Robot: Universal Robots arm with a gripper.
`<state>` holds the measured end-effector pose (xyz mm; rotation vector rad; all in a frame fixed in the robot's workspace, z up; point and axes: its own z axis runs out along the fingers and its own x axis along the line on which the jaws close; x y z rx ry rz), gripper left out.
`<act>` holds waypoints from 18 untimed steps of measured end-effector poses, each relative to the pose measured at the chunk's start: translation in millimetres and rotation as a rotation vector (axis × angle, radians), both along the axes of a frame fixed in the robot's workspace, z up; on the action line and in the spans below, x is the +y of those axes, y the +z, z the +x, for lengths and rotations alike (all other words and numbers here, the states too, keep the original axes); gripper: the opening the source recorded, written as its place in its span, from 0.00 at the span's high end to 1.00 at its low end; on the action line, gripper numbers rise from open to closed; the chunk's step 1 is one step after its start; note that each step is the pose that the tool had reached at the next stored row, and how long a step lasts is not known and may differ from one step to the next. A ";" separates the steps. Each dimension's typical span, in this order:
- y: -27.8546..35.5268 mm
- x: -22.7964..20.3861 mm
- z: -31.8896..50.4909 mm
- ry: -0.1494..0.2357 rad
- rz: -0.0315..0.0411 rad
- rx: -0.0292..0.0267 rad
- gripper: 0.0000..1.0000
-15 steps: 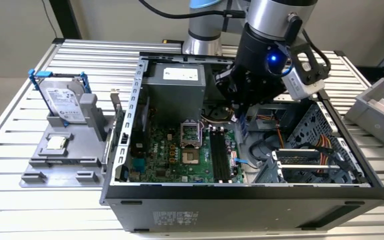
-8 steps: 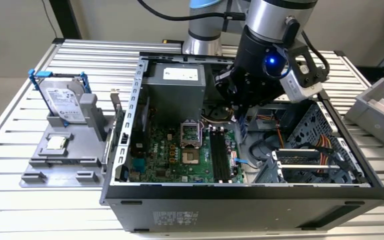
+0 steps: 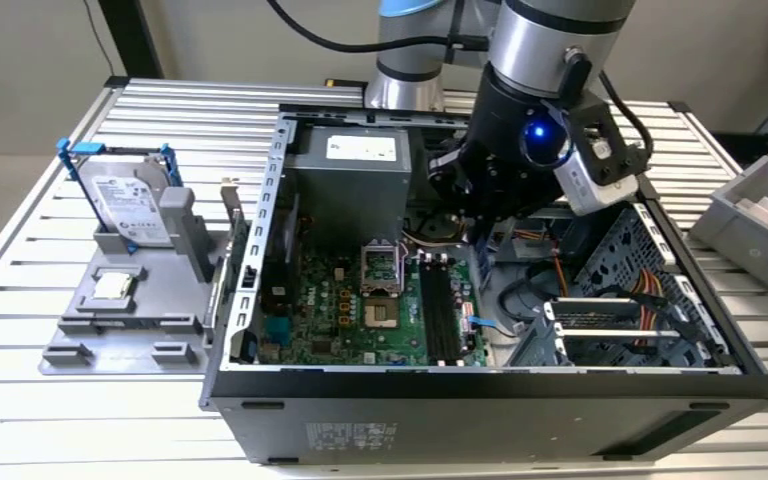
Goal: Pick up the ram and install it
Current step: 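Insert the ram into the slot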
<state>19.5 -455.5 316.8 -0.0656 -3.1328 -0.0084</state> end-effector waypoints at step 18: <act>-26.7 0.0 -0.1 -0.002 0.0000 -0.0009 1.00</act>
